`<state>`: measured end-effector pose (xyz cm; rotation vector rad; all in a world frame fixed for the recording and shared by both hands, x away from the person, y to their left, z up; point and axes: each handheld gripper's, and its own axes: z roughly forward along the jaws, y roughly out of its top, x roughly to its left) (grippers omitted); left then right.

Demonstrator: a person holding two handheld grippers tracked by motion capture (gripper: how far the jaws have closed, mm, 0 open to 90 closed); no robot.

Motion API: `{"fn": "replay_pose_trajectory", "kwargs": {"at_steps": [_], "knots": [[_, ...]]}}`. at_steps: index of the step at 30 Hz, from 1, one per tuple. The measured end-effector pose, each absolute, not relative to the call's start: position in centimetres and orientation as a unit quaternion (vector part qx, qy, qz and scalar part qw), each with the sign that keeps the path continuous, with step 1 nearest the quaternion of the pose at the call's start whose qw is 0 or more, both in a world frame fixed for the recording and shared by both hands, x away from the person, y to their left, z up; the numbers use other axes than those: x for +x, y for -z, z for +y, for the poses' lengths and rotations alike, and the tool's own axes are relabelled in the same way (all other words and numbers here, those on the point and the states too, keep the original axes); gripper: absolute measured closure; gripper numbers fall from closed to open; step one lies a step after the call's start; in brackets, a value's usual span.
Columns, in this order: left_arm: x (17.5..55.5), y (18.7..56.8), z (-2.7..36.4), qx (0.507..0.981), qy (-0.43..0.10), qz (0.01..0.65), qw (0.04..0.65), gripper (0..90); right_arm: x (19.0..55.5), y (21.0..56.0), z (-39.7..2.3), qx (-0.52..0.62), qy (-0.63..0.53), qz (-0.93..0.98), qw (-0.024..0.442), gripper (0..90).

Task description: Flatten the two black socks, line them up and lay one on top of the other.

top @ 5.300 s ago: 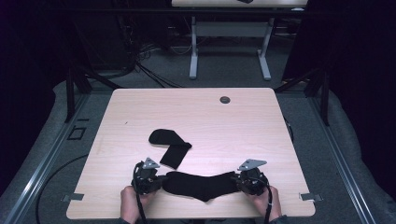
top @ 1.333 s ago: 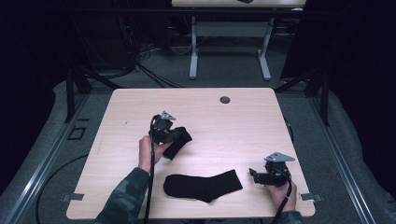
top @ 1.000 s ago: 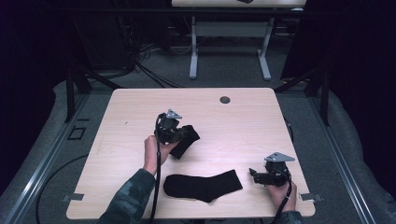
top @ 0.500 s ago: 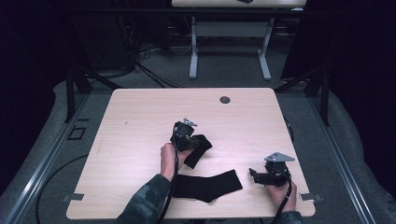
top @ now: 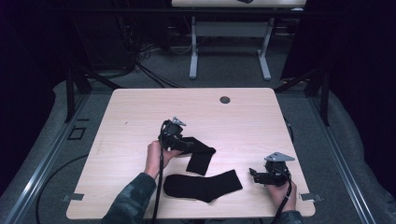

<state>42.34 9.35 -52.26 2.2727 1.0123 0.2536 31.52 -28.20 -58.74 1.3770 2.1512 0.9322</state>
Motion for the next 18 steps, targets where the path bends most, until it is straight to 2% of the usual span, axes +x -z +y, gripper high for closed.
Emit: {"fn": "replay_pose_trajectory", "kwargs": {"at_steps": [5, 9, 13, 18], "knots": [[41.5, 52.8, 10.3, 0.882, -0.083, 0.352, 0.303, 42.4, 31.8, 57.8, -27.8, 0.506, -0.345, 0.770, 0.178, 15.6], [41.6, 53.8, 10.2, 0.894, -0.068, 0.335, 0.288, 45.4, 31.7, 55.1, -24.9, 0.473, -0.368, 0.785, 0.159, 17.9], [42.0, 54.8, 9.8, 0.903, -0.062, 0.328, 0.271, 49.5, 32.2, 53.3, -20.9, 0.421, -0.371, 0.816, 0.136, 25.2], [42.0, 55.6, 9.6, 0.909, -0.062, 0.320, 0.261, 56.5, 33.1, 52.7, -15.6, 0.369, -0.364, 0.849, 0.104, 40.5]]}}
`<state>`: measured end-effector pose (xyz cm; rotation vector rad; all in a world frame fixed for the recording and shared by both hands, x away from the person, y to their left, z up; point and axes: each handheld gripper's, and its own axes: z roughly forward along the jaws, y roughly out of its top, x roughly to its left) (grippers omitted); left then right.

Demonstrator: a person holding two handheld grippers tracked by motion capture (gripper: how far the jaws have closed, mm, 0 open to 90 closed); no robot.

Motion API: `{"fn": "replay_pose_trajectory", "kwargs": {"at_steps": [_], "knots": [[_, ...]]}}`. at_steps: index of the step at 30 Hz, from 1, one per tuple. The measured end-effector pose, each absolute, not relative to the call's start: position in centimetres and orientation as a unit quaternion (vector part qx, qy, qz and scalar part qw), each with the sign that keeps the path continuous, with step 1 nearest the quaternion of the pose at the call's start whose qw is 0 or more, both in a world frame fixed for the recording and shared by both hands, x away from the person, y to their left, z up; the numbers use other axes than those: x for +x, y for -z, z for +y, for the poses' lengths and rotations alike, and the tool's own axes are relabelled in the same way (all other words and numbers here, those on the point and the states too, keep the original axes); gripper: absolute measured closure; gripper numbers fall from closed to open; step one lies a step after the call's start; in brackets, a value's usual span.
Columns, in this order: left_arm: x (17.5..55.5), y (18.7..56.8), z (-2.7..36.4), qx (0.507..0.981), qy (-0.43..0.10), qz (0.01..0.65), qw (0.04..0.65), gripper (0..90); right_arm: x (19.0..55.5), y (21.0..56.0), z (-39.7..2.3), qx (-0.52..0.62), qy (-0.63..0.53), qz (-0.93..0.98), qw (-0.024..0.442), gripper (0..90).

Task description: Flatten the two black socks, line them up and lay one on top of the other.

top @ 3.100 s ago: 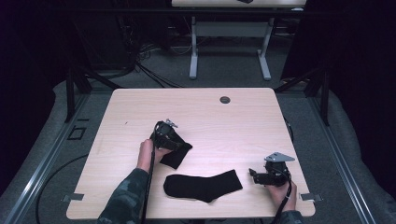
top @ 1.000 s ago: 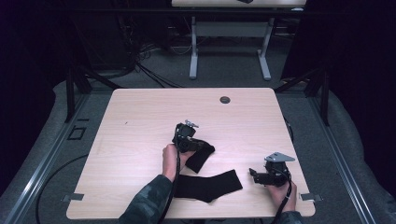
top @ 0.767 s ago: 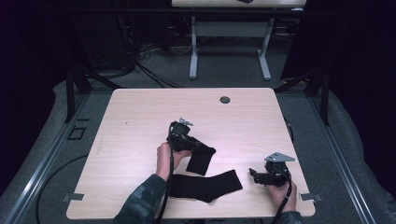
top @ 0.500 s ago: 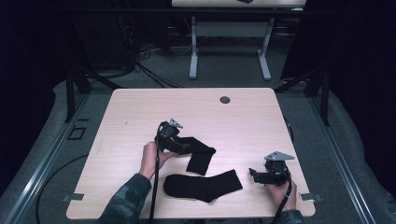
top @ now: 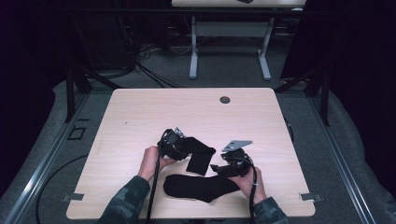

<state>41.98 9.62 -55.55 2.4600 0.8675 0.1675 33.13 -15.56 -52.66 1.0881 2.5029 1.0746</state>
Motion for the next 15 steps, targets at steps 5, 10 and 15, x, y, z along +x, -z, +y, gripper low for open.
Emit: {"fn": "replay_pose_trajectory", "kwargs": {"at_steps": [5, 10, 15], "knots": [[42.0, 55.8, 9.8, 0.910, -0.063, 0.318, 0.259, 64.2, 34.1, 54.2, -12.1, 0.333, -0.346, 0.874, 0.071, 49.4], [41.9, 55.9, 9.8, 0.910, -0.079, 0.315, 0.257, 70.9, 34.6, 56.0, -10.5, 0.319, -0.320, 0.890, 0.057, 52.9], [41.9, 56.0, 9.8, 0.908, -0.093, 0.321, 0.255, 80.4, 34.5, 56.6, -10.1, 0.312, -0.301, 0.898, 0.072, 62.8]]}}
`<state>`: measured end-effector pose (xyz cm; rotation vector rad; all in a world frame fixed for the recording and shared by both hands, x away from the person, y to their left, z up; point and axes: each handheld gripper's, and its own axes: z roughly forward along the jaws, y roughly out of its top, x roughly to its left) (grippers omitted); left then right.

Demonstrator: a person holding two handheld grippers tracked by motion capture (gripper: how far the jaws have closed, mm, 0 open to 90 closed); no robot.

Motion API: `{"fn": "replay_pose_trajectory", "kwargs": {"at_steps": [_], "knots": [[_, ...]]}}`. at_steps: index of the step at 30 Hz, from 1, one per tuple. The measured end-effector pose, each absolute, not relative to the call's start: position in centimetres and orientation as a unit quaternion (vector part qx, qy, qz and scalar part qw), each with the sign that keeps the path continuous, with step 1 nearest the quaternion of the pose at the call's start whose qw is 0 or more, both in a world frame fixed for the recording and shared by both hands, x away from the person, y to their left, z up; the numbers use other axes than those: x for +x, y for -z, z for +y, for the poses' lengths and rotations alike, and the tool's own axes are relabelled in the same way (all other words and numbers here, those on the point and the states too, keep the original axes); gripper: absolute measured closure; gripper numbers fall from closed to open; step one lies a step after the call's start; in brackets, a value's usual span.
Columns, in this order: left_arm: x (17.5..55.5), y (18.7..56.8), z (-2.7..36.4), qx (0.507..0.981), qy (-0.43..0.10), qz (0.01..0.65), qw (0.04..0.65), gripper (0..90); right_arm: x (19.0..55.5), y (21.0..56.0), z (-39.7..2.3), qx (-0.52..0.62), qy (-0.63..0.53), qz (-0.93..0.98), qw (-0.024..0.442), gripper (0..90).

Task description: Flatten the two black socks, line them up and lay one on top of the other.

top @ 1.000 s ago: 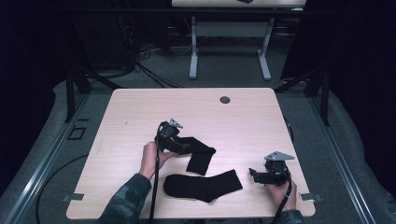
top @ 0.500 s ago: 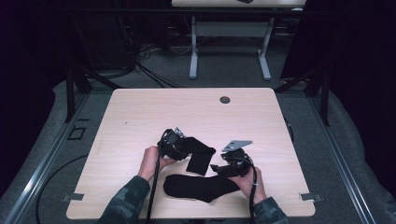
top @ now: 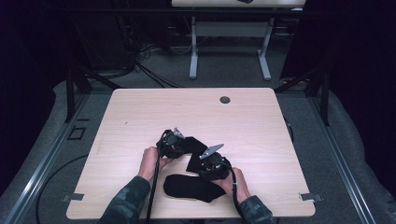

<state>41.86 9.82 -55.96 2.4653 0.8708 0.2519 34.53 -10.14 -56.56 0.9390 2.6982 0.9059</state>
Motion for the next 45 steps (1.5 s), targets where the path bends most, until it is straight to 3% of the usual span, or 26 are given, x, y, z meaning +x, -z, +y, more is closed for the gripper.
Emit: {"fn": "replay_pose_trajectory", "kwargs": {"at_steps": [8, 23, 35, 38, 41, 42, 45], "knots": [[41.8, 56.0, 9.8, 0.905, -0.103, 0.328, 0.251, 87.1, 34.7, 56.9, -11.0, 0.325, -0.316, 0.888, 0.081, 80.6], [41.1, 52.9, 10.1, 0.894, -0.106, 0.321, 0.295, 88.2, 34.8, 55.2, -14.3, 0.340, -0.325, 0.876, 0.104, 82.4], [39.9, 50.8, 10.4, 0.895, -0.095, 0.298, 0.318, 87.8, 34.9, 53.2, -18.5, 0.325, -0.293, 0.885, 0.160, 81.8], [39.4, 51.6, 10.3, 0.902, -0.075, 0.285, 0.314, 87.3, 35.0, 53.7, -19.1, 0.309, -0.276, 0.896, 0.161, 78.9], [38.8, 53.4, 9.9, 0.914, -0.048, 0.277, 0.292, 84.2, 35.5, 55.3, -19.7, 0.312, -0.254, 0.905, 0.141, 64.3], [38.7, 53.9, 9.9, 0.915, -0.037, 0.277, 0.291, 79.2, 35.5, 55.7, -20.1, 0.318, -0.257, 0.904, 0.121, 56.4], [38.4, 54.2, 10.4, 0.911, -0.020, 0.285, 0.296, 61.2, 35.3, 55.4, -21.4, 0.341, -0.283, 0.892, 0.090, 47.8]]}}
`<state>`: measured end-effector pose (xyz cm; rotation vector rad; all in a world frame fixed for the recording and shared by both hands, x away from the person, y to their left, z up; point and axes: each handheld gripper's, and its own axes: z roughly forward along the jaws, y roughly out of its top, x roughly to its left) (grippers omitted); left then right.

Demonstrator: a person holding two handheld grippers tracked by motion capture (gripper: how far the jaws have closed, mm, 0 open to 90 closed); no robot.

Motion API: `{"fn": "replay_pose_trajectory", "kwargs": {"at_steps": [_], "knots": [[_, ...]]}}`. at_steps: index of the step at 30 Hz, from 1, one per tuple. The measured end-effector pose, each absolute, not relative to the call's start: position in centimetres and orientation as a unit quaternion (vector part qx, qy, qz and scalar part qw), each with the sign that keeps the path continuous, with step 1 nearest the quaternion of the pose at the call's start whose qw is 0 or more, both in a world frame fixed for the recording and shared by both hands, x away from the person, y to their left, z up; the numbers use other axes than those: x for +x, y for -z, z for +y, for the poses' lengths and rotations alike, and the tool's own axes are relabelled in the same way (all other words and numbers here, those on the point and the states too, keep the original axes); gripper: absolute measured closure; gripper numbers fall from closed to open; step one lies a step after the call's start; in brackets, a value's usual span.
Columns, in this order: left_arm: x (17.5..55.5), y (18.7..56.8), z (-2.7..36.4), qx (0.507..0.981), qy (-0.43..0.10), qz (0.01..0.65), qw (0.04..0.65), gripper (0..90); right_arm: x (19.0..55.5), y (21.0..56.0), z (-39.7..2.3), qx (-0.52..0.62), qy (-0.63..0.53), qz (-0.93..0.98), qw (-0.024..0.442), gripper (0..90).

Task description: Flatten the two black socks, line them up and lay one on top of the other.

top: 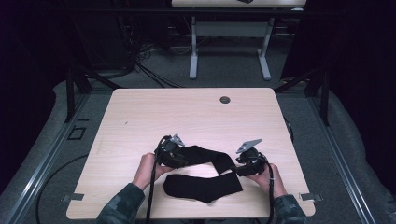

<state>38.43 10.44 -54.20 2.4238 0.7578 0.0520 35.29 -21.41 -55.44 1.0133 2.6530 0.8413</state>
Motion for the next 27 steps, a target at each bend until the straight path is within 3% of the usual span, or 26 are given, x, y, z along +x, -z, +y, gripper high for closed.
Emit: {"fn": "replay_pose_trajectory", "kwargs": {"at_steps": [2, 5, 10, 17, 27], "knots": [[38.4, 53.8, 11.2, 0.902, -0.019, 0.296, 0.313, 50.6, 35.4, 54.9, -22.6, 0.369, -0.303, 0.876, 0.071, 46.5], [38.9, 53.2, 12.5, 0.885, -0.024, 0.329, 0.328, 44.8, 35.8, 54.3, -23.8, 0.412, -0.325, 0.850, 0.050, 44.0], [39.9, 54.2, 12.9, 0.874, -0.020, 0.384, 0.299, 41.9, 36.9, 54.7, -22.7, 0.448, -0.319, 0.834, 0.032, 43.7], [40.7, 55.1, 12.2, 0.873, -0.029, 0.401, 0.276, 44.7, 37.6, 55.3, -20.9, 0.452, -0.291, 0.842, 0.040, 49.7], [40.4, 55.6, 11.1, 0.887, -0.054, 0.387, 0.244, 63.3, 37.5, 55.9, -20.4, 0.448, -0.271, 0.851, 0.042, 62.2]]}}
